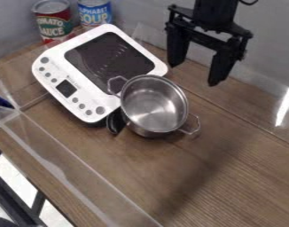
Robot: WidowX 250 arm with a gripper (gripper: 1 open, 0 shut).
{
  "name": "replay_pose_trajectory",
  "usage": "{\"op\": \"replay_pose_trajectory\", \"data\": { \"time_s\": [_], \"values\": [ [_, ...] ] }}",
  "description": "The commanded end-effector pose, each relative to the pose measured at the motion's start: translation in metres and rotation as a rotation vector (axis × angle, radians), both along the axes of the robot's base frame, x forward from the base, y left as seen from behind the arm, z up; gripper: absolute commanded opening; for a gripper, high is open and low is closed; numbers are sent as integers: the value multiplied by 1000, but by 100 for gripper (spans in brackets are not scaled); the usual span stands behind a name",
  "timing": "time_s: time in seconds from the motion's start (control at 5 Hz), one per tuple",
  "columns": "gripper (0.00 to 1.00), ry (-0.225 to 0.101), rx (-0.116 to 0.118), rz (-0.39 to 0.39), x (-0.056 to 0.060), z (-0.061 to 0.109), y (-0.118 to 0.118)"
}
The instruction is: Put silver pot on the white and black stove top
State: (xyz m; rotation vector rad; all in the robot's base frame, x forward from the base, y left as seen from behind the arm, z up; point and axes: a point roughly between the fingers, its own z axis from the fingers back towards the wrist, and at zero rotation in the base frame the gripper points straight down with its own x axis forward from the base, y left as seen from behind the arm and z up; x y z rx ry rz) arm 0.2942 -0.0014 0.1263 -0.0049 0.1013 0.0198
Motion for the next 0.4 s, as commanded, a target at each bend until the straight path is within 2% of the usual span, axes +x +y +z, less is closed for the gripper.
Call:
{"op": "replay_pose_trajectory", "data": {
  "time_s": [0.0,0.2],
  "values": [
    [100,-77,-2,-16,6,20,-3],
    [100,-72,0,-21,5,19,-4]
  ]
}}
